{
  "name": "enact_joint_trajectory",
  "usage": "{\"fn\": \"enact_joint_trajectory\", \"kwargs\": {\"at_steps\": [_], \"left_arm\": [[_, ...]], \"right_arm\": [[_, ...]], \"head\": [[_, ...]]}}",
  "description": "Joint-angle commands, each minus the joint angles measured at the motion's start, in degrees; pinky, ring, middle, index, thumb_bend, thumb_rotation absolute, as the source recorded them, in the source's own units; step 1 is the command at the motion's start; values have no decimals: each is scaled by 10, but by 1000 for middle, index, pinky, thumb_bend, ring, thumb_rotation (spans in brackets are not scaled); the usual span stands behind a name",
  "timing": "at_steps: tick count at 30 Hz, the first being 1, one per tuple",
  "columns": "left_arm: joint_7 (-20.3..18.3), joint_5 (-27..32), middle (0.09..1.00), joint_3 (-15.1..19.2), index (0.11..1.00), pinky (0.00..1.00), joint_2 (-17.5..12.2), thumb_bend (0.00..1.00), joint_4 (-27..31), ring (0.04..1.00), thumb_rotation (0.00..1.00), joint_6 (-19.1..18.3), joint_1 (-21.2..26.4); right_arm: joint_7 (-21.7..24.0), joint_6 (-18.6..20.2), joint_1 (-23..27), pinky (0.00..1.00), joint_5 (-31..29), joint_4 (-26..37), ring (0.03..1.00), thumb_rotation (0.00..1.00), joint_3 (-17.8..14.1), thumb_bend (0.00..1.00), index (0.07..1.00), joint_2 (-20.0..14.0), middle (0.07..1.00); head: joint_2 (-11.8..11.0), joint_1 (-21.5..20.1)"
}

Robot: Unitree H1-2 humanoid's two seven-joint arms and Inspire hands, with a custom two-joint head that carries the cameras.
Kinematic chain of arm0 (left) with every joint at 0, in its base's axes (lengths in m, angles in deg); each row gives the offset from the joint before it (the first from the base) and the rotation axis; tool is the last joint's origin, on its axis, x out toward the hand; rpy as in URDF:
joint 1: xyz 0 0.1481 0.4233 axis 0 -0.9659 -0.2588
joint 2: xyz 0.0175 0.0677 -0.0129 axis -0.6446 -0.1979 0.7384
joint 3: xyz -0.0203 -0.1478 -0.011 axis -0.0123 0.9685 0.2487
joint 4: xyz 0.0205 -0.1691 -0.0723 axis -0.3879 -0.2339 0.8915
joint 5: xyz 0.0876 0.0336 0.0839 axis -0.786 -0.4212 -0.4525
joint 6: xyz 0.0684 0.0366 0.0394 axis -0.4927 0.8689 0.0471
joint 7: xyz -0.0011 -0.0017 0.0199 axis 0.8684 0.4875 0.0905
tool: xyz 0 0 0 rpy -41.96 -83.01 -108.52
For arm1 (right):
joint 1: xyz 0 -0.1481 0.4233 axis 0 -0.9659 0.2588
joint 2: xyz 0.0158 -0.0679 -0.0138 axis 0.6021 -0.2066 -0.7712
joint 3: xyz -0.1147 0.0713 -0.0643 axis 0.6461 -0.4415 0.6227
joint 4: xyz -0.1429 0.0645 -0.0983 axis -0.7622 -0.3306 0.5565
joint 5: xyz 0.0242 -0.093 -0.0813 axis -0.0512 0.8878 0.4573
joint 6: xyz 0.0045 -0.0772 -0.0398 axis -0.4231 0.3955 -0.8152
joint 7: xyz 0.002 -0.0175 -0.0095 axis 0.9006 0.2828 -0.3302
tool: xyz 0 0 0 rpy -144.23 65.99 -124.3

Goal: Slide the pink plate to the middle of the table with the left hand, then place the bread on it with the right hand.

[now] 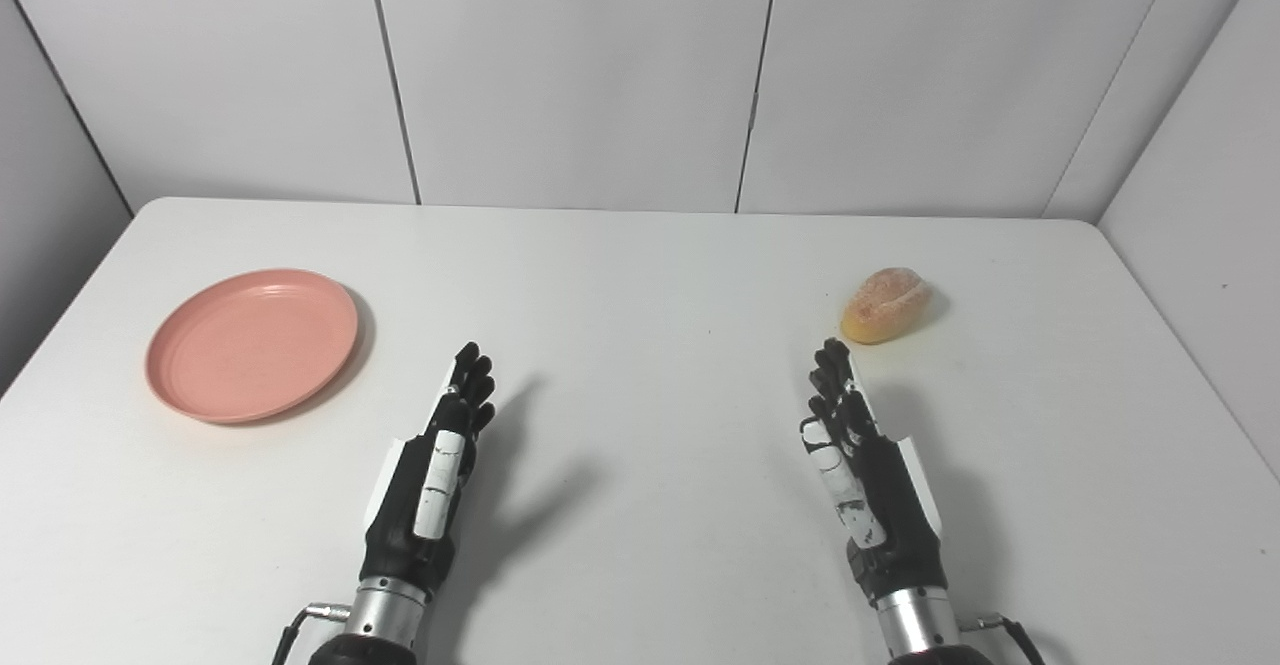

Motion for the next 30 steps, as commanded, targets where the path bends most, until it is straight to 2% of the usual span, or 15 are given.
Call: {"fn": "enact_joint_trajectory", "kwargs": {"at_steps": [1,11,25,29,30], "left_arm": [[-2,3,1000,-1,1000,995,1,712,5,1000,1000,22,16],[-1,3,1000,0,1000,992,2,704,5,1000,1000,23,17],[4,-2,1000,4,1000,999,3,704,-1,1000,1000,26,22],[6,-6,1000,2,1000,996,4,711,-3,1000,1000,29,20],[7,-5,1000,2,1000,996,7,713,-3,1000,1000,34,17]], "right_arm": [[1,-13,9,1000,0,11,1000,821,0,609,1000,2,1000],[2,-7,10,1000,3,11,1000,835,0,646,1000,0,1000],[2,-10,10,1000,5,8,1000,845,1,648,1000,-1,1000],[3,-16,7,1000,13,5,1000,864,1,652,1000,-5,1000],[5,-20,6,1000,14,3,1000,868,1,652,1000,-9,1000]], "head": [[-1,1],[-1,0],[-3,4],[-15,31],[-24,57]]}}
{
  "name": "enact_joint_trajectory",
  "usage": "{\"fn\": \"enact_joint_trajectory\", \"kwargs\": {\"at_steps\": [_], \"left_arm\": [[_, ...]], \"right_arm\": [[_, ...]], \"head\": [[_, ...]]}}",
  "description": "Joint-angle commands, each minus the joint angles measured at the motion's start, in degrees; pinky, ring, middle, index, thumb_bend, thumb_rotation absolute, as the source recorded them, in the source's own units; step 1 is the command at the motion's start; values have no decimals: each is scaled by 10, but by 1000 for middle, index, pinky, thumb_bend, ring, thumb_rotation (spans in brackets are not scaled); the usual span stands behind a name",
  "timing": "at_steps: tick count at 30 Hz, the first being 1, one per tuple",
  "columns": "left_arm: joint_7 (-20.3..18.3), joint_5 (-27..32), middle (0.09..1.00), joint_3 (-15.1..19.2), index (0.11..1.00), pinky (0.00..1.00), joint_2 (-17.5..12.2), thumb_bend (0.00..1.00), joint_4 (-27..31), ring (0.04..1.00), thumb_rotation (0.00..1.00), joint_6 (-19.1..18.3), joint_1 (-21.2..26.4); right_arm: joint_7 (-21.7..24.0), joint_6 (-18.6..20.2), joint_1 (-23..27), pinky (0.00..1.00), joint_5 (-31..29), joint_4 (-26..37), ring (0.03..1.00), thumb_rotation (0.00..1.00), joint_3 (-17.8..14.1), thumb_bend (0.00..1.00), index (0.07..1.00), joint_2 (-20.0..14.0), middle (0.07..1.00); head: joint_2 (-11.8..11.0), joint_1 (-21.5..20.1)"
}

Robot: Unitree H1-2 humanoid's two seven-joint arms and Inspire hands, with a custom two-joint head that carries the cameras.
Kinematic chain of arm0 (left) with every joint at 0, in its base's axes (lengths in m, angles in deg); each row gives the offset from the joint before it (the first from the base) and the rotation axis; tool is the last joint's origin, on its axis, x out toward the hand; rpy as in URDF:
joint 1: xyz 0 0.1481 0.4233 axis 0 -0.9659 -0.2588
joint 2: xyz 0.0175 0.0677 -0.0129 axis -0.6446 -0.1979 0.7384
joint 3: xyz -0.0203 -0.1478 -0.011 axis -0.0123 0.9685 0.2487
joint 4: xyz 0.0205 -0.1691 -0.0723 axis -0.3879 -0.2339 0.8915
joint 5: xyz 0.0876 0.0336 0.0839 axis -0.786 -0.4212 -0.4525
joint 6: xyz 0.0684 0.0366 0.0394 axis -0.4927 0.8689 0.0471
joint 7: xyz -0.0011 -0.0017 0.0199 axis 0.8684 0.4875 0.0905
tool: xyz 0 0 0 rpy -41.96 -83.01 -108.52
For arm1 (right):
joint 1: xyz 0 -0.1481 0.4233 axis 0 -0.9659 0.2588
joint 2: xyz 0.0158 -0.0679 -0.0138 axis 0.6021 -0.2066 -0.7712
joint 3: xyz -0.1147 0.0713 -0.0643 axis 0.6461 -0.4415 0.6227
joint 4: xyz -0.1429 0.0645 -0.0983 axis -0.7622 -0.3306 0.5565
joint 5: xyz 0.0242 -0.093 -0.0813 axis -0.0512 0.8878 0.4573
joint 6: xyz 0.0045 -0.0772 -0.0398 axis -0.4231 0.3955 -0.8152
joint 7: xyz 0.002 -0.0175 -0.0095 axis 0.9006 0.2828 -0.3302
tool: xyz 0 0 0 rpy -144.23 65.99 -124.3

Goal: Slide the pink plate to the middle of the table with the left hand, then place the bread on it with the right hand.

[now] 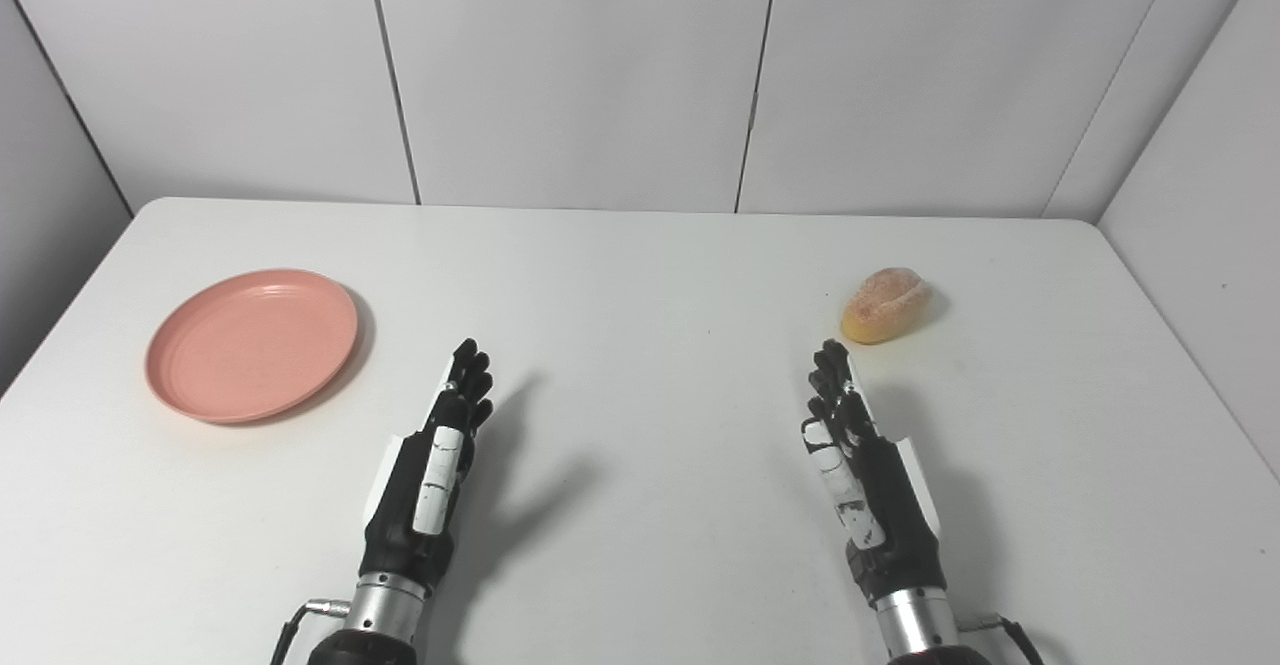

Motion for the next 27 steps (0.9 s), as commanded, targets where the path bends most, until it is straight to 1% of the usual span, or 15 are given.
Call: {"fn": "enact_joint_trajectory", "kwargs": {"at_steps": [1,2,3,4,6,7,9,13,17,20,25,27], "left_arm": [[5,-3,1000,-2,1000,992,7,716,3,1000,1000,31,11],[7,-4,1000,-3,1000,990,11,718,1,1000,1000,36,9],[8,-5,1000,-3,1000,987,13,720,0,1000,1000,39,8],[11,-6,1000,-5,1000,986,19,720,3,1000,1000,43,7],[17,-9,1000,-8,1000,988,27,719,7,1000,1000,47,5],[23,-15,1000,-9,1000,990,33,719,9,1000,1000,47,5],[31,-24,1000,-11,1000,995,40,728,9,1000,1000,48,5],[43,-32,1000,-13,1000,1000,54,747,4,1000,1000,56,9],[55,-39,1000,-13,1000,999,61,747,4,1000,1000,60,13],[63,-43,1000,-11,1000,998,63,743,9,1000,1000,55,16],[74,-43,1000,-5,1000,990,61,725,15,1000,1000,46,23],[75,-42,1000,-2,1000,983,57,708,19,994,1000,40,26]], "right_arm": [[7,-23,5,1000,1,8,1000,872,0,650,1000,-9,1000],[8,-28,3,1000,1,5,1000,875,-1,649,1000,-13,1000],[9,-32,2,1000,0,4,1000,879,-2,646,1000,-16,1000],[12,-38,0,1000,-9,2,1000,872,-5,628,1000,-20,1000],[19,-49,-4,1000,-24,0,1000,859,-10,600,1000,-26,1000],[25,-53,-5,1000,-37,-3,1000,856,-13,588,1000,-30,1000],[33,-60,-6,1000,-52,-8,1000,845,-17,591,1000,-36,1000],[44,-55,-9,1000,-73,-16,1000,850,-23,598,1000,-44,1000],[48,-56,-13,1000,-78,-8,1000,859,-28,558,1000,-49,1000],[49,-51,-14,1000,-82,-3,1000,843,-31,539,1000,-48,1000],[48,-43,-18,1000,-81,2,1000,830,-34,529,1000,-47,1000],[46,-38,-19,1000,-79,5,1000,839,-35,508,1000,-46,1000]], "head": [[-10,27],[-23,58],[-23,58],[-41,98],[-49,115],[-60,137],[-69,154],[-83,185],[-90,198],[-89,200],[-98,210],[-101,212]]}}
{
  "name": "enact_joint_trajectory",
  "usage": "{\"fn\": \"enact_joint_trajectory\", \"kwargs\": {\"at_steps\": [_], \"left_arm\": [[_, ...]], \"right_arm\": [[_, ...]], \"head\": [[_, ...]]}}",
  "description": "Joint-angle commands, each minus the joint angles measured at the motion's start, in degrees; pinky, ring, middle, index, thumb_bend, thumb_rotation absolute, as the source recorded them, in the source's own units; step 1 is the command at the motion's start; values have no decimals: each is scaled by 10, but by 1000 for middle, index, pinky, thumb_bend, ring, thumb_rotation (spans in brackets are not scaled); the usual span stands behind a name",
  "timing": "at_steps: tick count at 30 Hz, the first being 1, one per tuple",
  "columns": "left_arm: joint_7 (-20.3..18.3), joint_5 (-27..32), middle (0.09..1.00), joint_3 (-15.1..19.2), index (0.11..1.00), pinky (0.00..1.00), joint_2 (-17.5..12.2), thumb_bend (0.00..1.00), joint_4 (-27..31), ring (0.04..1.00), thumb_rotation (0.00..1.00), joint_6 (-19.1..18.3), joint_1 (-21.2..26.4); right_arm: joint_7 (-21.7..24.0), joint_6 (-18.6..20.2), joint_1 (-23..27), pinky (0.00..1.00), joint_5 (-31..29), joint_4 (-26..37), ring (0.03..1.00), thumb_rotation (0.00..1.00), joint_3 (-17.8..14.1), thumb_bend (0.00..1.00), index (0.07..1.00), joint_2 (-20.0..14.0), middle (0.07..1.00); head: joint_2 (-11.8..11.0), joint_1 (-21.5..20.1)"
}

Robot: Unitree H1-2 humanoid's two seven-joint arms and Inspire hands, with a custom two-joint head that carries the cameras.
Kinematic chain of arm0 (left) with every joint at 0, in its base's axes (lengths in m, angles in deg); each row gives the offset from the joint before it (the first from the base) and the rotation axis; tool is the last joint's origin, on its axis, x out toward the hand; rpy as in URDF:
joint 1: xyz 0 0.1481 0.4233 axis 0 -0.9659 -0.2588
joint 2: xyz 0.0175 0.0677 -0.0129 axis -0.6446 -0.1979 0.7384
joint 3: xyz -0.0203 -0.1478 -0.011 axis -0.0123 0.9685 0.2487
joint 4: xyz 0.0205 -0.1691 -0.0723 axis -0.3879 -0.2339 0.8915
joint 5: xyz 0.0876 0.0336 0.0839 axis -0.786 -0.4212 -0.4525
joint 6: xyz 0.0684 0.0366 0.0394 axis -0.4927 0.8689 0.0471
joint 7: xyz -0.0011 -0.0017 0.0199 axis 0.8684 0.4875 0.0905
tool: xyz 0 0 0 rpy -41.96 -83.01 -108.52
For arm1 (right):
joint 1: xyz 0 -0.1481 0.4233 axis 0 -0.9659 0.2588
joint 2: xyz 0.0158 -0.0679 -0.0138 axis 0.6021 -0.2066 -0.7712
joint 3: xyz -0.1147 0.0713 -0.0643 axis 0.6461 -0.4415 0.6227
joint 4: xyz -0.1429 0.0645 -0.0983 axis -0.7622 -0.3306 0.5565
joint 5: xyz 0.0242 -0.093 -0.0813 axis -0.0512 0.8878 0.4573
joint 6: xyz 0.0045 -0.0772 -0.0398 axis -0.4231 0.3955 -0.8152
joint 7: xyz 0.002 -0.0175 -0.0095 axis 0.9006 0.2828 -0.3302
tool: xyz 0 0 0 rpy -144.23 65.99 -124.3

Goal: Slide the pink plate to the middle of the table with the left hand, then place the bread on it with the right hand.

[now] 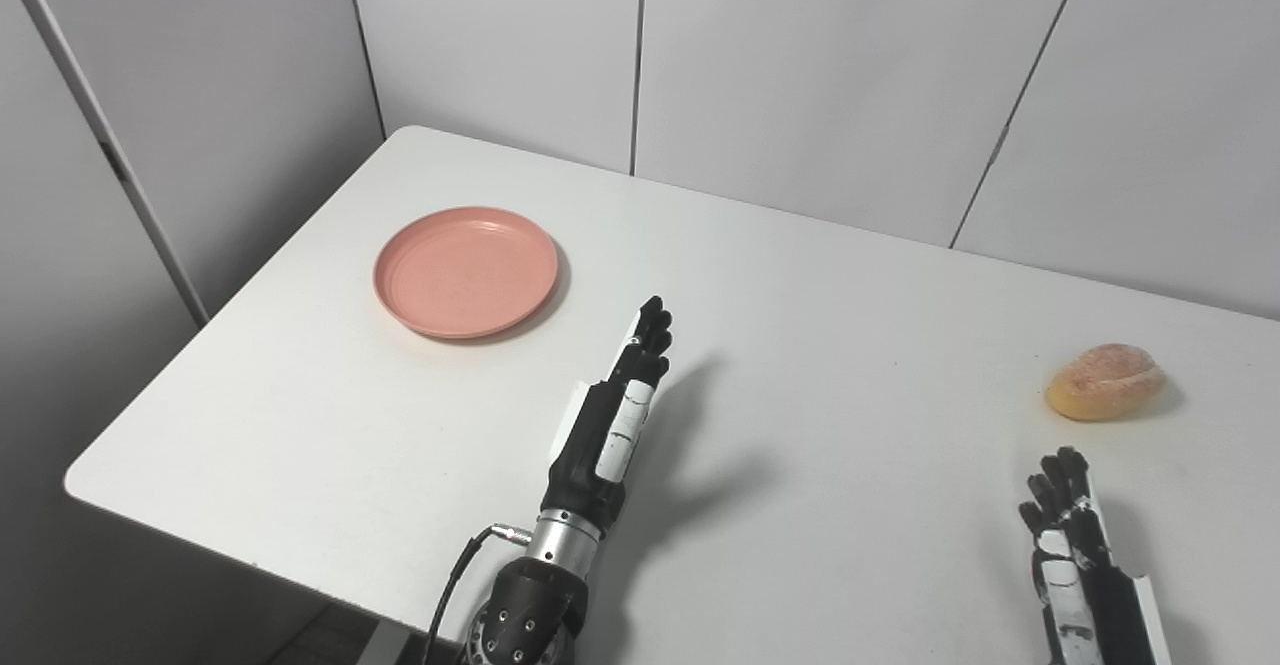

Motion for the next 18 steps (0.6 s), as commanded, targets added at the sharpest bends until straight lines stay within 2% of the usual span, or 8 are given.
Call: {"fn": "enact_joint_trajectory", "kwargs": {"at_steps": [1,8,9,18], "left_arm": [[4,-5,1000,1,1000,979,1,703,23,988,1000,3,26],[1,8,1000,19,1000,981,-17,715,26,985,1000,3,37],[1,8,1000,22,1000,978,-19,713,27,981,1000,5,38],[-2,30,963,56,969,951,-47,730,71,956,1000,-45,59]], "right_arm": [[-1,-11,7,1000,-3,25,1000,841,-5,500,1000,0,1000],[-3,-17,11,1000,2,18,1000,846,-4,517,1000,5,1000],[-2,-20,11,1000,3,17,1000,851,-3,494,1000,5,1000],[1,-30,11,1000,6,17,1000,859,-2,470,1000,6,1000]], "head": [[-3,3],[-15,-2],[-15,-2],[-23,-2]]}}
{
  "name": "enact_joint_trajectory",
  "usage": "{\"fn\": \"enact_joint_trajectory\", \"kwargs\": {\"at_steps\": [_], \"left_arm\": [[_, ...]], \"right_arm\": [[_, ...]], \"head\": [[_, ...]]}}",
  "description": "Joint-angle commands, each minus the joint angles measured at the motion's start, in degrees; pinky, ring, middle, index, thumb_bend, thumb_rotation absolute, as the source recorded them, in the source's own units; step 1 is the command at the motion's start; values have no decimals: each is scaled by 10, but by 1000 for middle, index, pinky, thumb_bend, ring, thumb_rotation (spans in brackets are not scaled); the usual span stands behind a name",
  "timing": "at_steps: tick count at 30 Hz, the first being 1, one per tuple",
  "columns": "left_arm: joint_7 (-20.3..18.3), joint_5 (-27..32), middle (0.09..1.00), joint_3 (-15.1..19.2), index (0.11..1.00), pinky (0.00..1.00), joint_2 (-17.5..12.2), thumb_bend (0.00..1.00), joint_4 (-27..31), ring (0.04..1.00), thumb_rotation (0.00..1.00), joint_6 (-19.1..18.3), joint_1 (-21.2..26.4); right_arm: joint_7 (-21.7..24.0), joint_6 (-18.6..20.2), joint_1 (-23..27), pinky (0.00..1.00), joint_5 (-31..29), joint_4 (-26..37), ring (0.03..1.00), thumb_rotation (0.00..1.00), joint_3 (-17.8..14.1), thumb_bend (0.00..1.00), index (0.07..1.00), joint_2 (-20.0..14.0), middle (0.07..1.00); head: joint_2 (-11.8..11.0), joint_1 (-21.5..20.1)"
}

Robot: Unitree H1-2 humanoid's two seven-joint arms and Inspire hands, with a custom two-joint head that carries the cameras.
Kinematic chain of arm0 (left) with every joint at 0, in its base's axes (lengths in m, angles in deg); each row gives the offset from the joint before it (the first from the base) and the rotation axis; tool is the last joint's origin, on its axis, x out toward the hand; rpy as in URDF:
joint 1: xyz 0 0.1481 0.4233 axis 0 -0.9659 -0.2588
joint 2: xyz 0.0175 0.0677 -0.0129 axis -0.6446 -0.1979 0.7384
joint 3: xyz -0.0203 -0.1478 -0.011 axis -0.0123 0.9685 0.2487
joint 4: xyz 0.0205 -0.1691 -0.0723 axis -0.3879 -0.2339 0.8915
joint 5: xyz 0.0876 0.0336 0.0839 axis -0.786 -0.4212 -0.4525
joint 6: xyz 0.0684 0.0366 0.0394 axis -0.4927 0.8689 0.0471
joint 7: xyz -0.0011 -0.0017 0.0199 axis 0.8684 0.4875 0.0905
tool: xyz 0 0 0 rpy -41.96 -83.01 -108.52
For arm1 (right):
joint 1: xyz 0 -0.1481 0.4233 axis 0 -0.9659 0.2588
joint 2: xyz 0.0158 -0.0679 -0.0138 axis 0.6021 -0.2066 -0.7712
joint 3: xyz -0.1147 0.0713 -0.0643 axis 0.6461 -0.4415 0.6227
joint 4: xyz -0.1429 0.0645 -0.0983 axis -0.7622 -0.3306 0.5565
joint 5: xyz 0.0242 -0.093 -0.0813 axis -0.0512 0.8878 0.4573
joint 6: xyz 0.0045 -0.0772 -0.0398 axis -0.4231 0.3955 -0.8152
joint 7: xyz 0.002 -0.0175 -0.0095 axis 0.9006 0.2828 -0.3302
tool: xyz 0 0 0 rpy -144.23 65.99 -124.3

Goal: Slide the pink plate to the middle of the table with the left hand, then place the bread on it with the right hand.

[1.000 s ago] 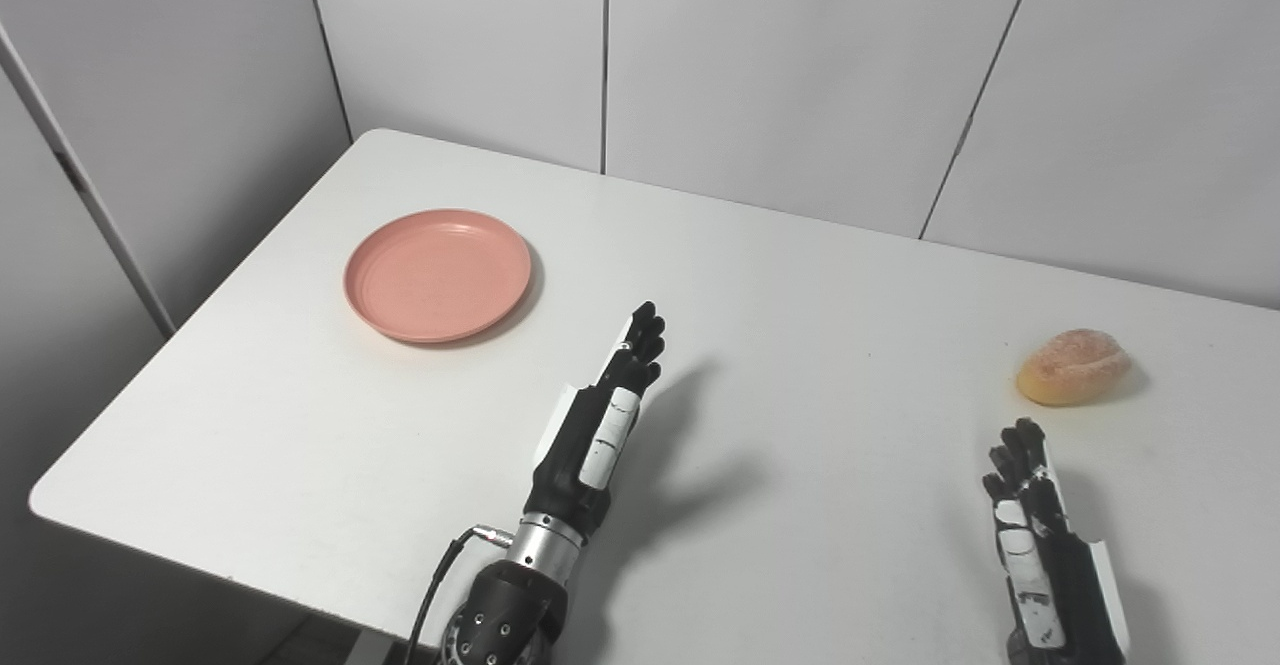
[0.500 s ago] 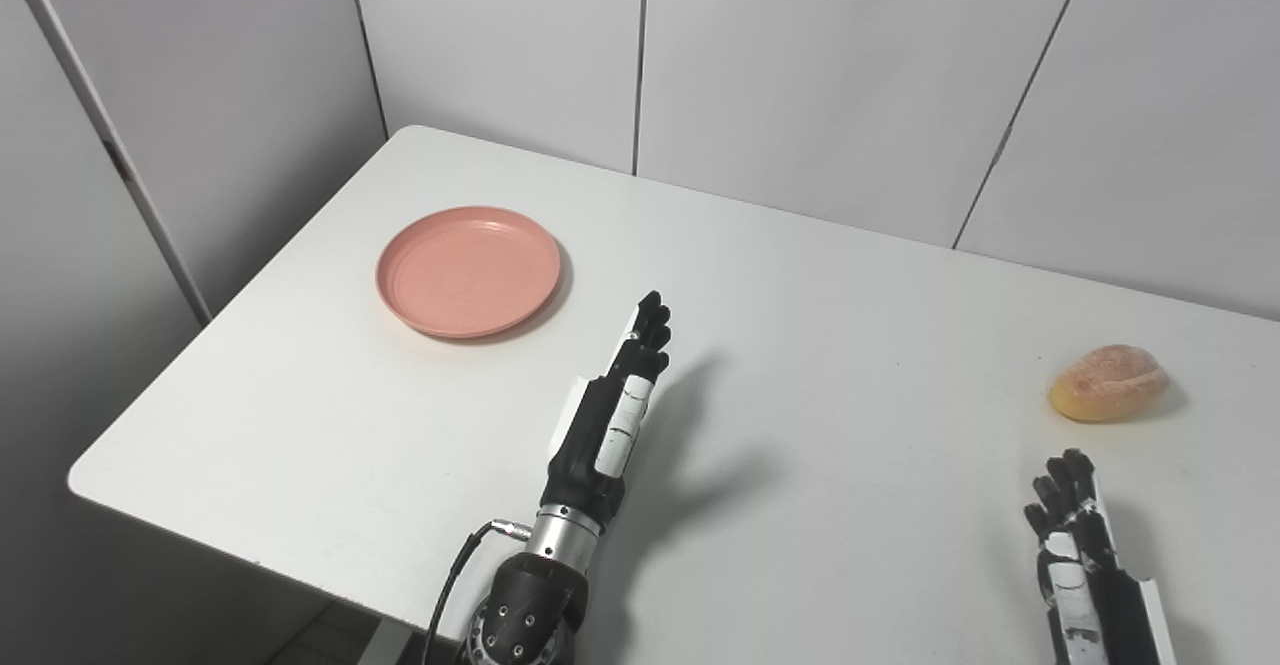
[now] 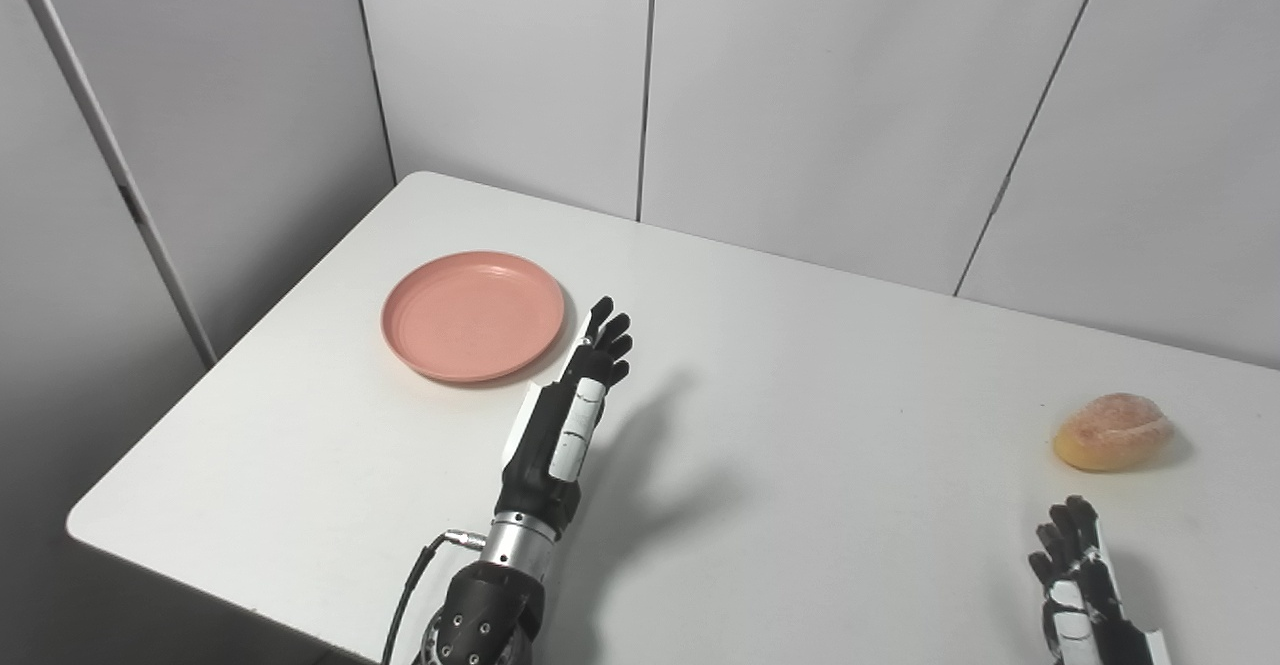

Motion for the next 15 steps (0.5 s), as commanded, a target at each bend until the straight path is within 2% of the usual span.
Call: {"fn": "enact_joint_trajectory", "kwargs": {"at_steps": [1,7,12,15], "left_arm": [[-2,14,965,6,968,951,-8,734,23,955,1000,0,31],[6,21,943,36,918,953,-32,744,19,941,1000,-12,54],[-3,23,947,51,924,932,-62,761,3,938,1000,-11,71],[-4,27,936,56,909,920,-76,770,-9,923,1000,-7,81]], "right_arm": [[3,-32,11,1000,-4,14,1000,859,-2,469,1000,0,1000],[1,-44,13,1000,0,8,1000,864,-3,450,1000,1,1000],[3,-24,11,1000,-1,14,1000,847,-3,506,1000,-1,1000],[6,-29,11,1000,-3,13,1000,830,-1,467,1000,-3,1000]], "head": [[0,1],[-6,1],[-8,2],[-10,2]]}}
